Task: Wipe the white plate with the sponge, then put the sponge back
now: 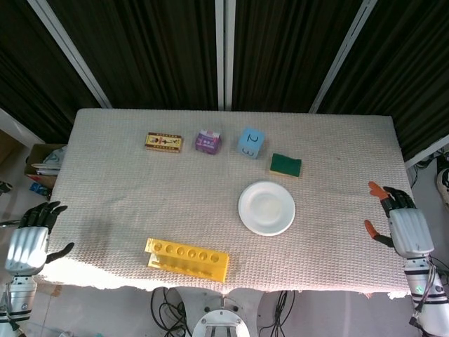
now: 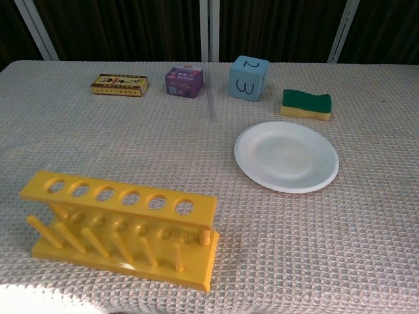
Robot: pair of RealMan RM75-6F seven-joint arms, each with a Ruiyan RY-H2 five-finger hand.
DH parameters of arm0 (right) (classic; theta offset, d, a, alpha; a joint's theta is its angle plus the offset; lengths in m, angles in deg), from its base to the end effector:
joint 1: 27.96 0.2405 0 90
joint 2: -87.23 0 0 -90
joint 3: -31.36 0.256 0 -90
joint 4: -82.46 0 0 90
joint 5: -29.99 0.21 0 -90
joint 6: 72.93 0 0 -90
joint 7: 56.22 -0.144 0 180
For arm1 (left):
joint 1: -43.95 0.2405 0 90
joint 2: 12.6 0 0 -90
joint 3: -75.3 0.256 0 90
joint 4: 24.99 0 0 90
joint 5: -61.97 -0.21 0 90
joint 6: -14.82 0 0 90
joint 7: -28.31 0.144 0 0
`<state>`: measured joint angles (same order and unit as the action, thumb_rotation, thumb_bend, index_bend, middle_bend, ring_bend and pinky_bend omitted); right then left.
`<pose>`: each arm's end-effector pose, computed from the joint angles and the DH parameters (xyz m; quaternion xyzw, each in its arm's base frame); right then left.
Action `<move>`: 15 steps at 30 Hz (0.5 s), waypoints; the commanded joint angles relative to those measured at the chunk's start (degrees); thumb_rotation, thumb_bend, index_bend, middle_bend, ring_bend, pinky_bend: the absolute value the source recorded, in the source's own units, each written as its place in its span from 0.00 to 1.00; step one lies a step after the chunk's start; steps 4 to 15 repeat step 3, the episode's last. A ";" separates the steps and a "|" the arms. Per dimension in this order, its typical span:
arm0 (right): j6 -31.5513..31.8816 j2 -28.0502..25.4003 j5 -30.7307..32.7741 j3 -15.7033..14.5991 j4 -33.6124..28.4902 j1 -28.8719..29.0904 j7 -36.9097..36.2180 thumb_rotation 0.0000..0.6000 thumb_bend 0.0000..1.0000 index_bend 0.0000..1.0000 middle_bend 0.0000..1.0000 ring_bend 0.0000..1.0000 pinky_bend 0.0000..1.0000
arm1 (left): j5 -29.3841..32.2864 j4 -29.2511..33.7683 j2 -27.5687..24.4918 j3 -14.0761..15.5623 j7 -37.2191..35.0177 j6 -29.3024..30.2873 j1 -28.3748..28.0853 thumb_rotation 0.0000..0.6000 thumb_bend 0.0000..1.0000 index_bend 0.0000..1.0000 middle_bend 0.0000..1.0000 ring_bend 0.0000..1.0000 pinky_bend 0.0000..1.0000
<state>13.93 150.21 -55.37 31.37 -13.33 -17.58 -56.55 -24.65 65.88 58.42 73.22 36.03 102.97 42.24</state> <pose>-0.2868 -0.1983 0.1579 0.6053 -0.3800 0.4214 0.5582 -0.3105 0.1607 0.1274 -0.5874 -0.3794 -0.3731 0.6097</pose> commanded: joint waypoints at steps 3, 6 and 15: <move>2.19 -1.66 -2.08 -2.21 -2.18 -3.34 1.29 1.00 0.23 0.14 0.23 0.11 0.12 | 0.10 0.11 0.06 0.03 0.12 -0.01 -0.03 1.00 0.12 0.22 0.15 0.12 0.16; 2.19 -1.66 -2.08 -2.21 -2.18 -3.34 1.29 1.00 0.23 0.14 0.23 0.11 0.12 | 0.10 0.11 0.06 0.03 0.12 -0.01 -0.03 1.00 0.12 0.22 0.15 0.12 0.16; 2.19 -1.66 -2.08 -2.21 -2.18 -3.34 1.29 1.00 0.23 0.14 0.23 0.11 0.12 | 0.10 0.11 0.06 0.03 0.12 -0.01 -0.03 1.00 0.12 0.22 0.15 0.12 0.16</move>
